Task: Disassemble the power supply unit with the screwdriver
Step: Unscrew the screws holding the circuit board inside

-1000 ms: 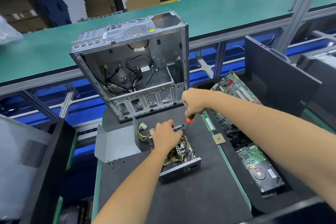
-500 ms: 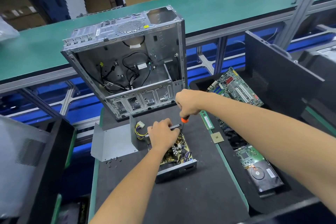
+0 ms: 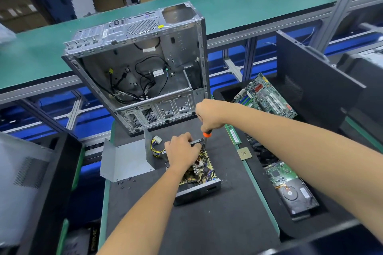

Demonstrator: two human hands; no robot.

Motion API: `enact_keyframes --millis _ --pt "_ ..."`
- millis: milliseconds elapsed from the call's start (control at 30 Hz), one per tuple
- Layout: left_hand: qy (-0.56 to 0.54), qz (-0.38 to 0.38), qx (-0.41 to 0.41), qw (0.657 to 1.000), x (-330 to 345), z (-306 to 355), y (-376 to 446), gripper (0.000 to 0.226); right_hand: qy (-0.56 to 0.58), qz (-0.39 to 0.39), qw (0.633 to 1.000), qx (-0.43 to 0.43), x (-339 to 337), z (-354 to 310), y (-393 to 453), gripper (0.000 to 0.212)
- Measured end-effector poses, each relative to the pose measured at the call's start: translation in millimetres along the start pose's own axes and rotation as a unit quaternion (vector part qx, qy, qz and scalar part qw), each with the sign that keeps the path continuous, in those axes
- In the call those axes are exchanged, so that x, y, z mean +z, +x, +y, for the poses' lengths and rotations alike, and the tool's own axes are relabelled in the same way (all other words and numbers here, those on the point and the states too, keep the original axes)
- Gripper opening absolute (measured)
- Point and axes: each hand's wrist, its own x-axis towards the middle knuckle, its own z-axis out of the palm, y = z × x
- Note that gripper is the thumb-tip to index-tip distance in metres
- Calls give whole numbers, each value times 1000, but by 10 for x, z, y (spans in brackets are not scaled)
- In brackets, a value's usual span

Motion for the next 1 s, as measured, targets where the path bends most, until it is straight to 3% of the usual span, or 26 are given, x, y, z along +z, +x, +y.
enact_keyframes --millis 200,367,767,1000 --pt "-6 -1 -3 1000 6 3 -1 20 -38 -24 999 -30 -14 -60 10 24" --pt "-4 0 -2 1000 4 -8 3 22 -66 -12 996 -56 -25 -80 -1 37" --pt "-6 -12 0 1000 -12 -13 -8 15 -107 -84 990 32 -104 -314 154 26" --pt "-20 -46 16 999 -59 -57 -7 16 -161 -99 982 -26 -152 -423 182 27"
